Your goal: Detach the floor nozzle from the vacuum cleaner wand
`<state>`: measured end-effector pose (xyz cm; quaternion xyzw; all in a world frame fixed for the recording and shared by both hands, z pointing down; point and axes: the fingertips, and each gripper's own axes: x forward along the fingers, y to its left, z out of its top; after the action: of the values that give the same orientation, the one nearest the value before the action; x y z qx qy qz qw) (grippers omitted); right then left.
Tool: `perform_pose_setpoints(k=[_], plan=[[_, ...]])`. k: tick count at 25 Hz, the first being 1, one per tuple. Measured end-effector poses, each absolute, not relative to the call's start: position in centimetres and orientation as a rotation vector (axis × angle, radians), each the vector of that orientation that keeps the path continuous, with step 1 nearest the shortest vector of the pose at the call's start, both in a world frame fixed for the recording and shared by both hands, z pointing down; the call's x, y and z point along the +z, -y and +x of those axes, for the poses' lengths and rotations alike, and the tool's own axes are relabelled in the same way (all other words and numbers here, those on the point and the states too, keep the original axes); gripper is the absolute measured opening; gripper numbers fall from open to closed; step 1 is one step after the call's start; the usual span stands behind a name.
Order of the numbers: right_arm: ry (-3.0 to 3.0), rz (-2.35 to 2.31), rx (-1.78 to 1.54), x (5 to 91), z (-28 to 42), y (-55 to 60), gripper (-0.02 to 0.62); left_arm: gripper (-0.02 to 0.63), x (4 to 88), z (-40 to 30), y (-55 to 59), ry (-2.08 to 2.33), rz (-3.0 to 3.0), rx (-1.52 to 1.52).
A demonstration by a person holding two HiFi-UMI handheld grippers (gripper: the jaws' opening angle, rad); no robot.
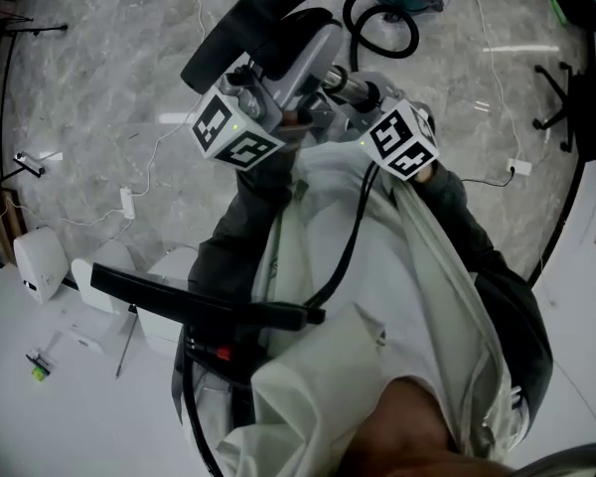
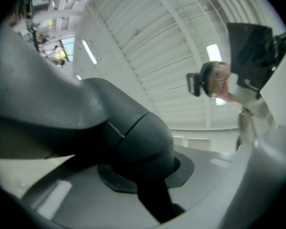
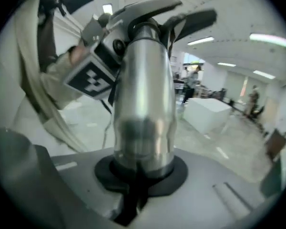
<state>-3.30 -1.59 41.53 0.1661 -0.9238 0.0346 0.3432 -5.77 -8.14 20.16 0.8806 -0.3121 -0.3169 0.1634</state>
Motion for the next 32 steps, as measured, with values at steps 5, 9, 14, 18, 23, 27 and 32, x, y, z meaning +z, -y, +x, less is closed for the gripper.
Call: perform_pose_setpoints(k=[5,9,14,18,23,27,32], plan=[[2.401,0.482,0.073,42.3,-3.3,1.7,0.040,0.080,21.3,-5.9,8.8,0.989,2.452,-0.813],[2.507,0.044,0.183,42.2,-2.3,-0.8,0.041,0.080,20.1,-3.2,6.3,0.626,2.667,-0.937],[2.515,-0.452,0.305,41.5,-2.3,-4.4,0.041,0.080,19.0,-2.4,2.4,0.207,2.814,-1.023],[2.501,-0.001,0.251,42.7,-3.1,-0.7,0.038,0.080,20.6,-3.7,6.7,0.556,2.661,-0.965],[2.339,0.520,0.150,44.7,-2.5,2.6,0.038,0.078,24.5,-5.7,11.0,1.061,2.332,-0.746],[2.417,0.312,0.172,44.6,-2.2,1.3,0.040,0.077,24.0,-4.4,9.8,0.939,2.430,-0.791],[2.498,-0.244,0.258,43.5,0.2,-3.1,0.040,0.077,21.1,-0.5,4.2,0.407,2.743,-0.985]])
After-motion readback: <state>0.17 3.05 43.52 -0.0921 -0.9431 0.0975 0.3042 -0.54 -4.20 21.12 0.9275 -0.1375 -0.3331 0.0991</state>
